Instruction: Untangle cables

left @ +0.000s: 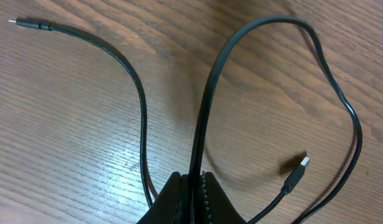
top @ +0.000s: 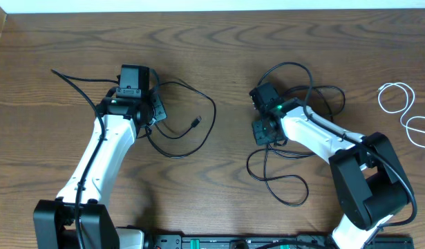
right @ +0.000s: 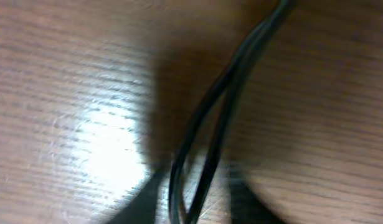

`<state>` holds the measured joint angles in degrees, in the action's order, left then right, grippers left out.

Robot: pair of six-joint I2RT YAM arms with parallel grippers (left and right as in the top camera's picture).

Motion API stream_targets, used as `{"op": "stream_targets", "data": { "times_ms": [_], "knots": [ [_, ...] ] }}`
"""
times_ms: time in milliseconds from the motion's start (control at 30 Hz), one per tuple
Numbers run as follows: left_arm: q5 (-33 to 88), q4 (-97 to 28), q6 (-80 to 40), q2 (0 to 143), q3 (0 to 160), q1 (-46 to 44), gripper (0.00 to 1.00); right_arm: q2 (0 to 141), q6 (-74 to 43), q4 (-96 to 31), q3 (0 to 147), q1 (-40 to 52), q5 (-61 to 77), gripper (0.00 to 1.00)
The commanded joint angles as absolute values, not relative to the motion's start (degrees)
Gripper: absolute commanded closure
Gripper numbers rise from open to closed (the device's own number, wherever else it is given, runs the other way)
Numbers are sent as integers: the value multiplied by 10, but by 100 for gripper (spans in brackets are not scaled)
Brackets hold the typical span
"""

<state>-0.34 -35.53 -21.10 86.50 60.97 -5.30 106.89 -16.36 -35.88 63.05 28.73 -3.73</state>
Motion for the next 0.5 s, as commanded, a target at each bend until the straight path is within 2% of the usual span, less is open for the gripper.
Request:
{"op": "stream_targets", "data": {
  "times_ms": [0,333,467],
  "knots": [
    [-11,-355,-206,868,602,-52,92,1078,-180,-353,632,279,-61,99],
    [-11,-355,-206,868,602,-52,92,908,-140,-364,703,222,-79,99],
    [-10,-355,-206,868,602,-52,92,831,-101,-332,712,202,-111,99]
  ]
}}
